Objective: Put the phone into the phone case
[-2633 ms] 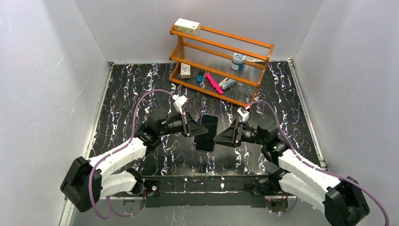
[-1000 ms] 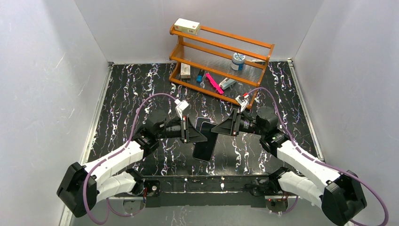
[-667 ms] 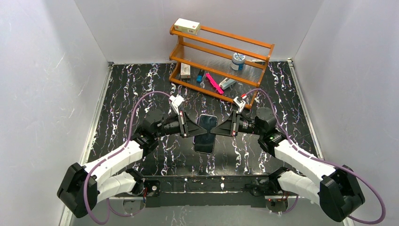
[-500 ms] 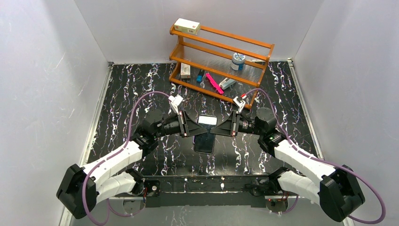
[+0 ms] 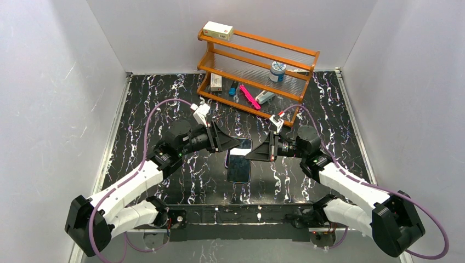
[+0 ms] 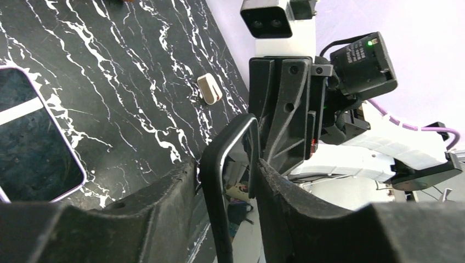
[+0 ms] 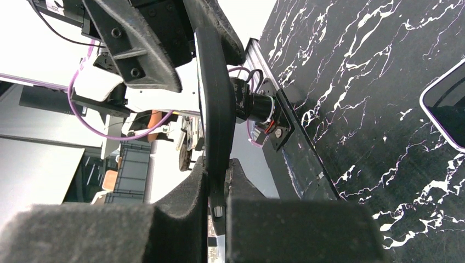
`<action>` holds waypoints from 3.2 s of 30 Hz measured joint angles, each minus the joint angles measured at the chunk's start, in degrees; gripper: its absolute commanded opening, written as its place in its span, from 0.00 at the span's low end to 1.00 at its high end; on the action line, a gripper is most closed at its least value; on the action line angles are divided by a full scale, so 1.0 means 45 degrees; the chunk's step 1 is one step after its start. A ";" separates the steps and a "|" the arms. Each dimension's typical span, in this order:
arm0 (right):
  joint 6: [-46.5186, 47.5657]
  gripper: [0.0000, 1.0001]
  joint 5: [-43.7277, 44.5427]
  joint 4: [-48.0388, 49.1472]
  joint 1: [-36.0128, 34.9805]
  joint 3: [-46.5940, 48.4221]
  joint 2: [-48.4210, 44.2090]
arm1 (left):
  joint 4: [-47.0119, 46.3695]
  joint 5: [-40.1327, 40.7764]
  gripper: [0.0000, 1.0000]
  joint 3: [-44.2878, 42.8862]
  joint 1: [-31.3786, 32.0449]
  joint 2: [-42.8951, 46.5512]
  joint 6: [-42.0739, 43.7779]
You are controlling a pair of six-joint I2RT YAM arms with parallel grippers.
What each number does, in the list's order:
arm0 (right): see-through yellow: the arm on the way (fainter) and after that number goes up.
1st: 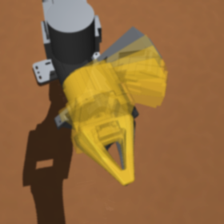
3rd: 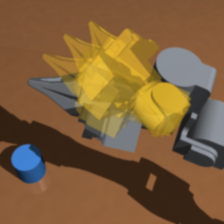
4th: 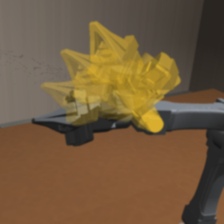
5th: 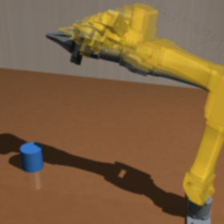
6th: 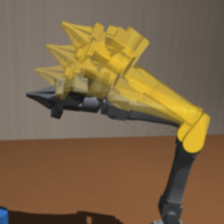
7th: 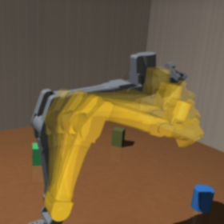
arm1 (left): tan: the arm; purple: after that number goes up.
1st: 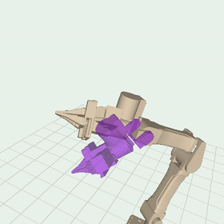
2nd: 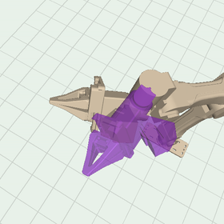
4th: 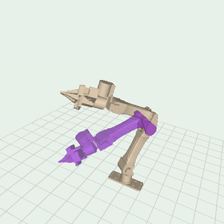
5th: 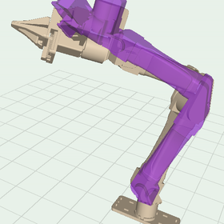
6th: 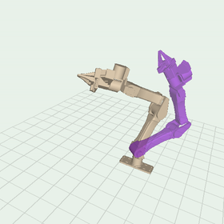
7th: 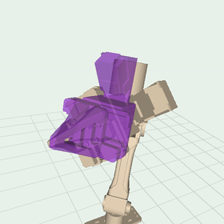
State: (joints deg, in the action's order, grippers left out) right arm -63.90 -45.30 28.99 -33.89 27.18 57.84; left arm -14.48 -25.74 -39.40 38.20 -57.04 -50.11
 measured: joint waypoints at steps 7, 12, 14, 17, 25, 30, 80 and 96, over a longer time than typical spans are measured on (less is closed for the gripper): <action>0.0039 0.01 -0.0126 0.0063 0.0015 -0.0223 0.0087 | 0.0389 0.0107 0.00 -0.0253 0.0000 -0.0257 0.0126; 0.0097 0.01 -0.0015 0.0233 0.0005 -0.0277 0.0087 | 0.1384 0.0262 0.00 -0.0806 0.0034 -0.0359 0.0607; 0.0097 0.01 0.0058 0.0272 0.0000 -0.0364 0.0087 | 0.1778 0.0306 0.15 -0.0976 0.0053 -0.0403 0.0811; 0.0097 0.01 0.0136 0.0262 -0.0078 -0.0398 0.0087 | 0.2336 0.0457 0.42 -0.1146 0.0087 -0.0403 0.1127; 0.0617 0.01 0.1234 -0.1549 -0.0097 -0.0384 0.0034 | 0.4041 0.1797 0.97 -0.1326 0.0039 -0.0398 0.2560; 0.1710 0.01 0.2453 -0.4235 -0.0078 0.0053 0.0039 | 0.5134 0.2472 0.98 -0.1763 0.0039 -0.0330 0.3541; 0.8247 0.37 0.4546 -1.2089 0.3371 0.4109 0.5741 | 0.7621 0.6581 0.98 -0.0369 0.0039 0.0928 0.7145; 0.7844 0.82 0.5965 -1.3435 0.3483 0.4682 0.4488 | 0.7616 0.6324 0.98 -0.0374 0.0039 0.0928 0.6591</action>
State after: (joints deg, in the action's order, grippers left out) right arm -28.60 -18.46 -31.46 -18.22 48.25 78.04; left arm 19.79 2.72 -41.08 38.37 -52.86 -20.45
